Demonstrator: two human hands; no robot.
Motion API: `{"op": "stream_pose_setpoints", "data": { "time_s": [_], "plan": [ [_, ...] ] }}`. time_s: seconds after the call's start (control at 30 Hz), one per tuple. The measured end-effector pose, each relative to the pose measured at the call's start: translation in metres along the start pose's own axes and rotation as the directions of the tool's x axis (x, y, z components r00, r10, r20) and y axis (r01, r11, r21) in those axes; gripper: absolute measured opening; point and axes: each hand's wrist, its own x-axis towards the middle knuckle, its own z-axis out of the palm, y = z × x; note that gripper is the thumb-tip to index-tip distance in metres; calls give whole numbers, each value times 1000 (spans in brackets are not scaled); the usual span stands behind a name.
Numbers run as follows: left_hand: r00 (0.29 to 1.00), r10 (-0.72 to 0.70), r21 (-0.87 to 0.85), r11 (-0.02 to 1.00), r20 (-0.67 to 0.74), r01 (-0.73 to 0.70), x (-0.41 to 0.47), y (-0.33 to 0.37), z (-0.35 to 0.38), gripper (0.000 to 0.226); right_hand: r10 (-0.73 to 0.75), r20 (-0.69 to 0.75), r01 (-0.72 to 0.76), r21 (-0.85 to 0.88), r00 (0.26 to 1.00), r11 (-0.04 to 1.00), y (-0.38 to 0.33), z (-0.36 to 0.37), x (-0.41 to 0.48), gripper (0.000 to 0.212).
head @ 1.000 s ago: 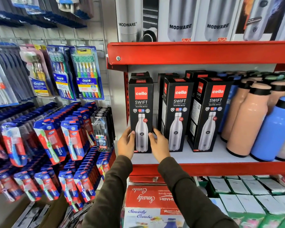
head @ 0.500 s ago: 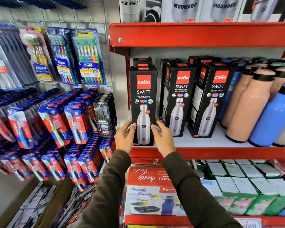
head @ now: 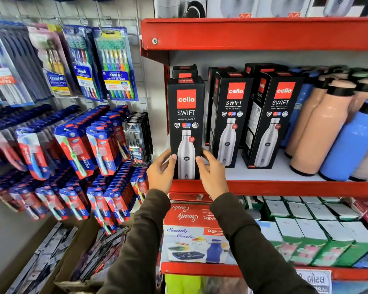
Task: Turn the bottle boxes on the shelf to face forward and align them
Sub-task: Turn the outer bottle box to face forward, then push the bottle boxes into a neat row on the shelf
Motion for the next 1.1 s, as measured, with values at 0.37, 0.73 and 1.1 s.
{"op": "stream_pose_setpoints", "data": {
  "time_s": [0.37, 0.73, 1.1],
  "plan": [
    [938, 62, 68, 997, -340, -41, -28, 4, 29, 36, -33, -43, 34, 24, 999, 999, 3, -27, -6, 37],
    [936, 344, 171, 929, -80, -327, -62, 30, 136, 35, -25, -151, 28, 20, 988, 999, 29, -96, 19, 47],
    [983, -157, 116, 979, -93, 167, 5, 29, 176, 51, 214, -16, -213, 45, 977, 976, 43, -98, 69, 56]
  ]
}}
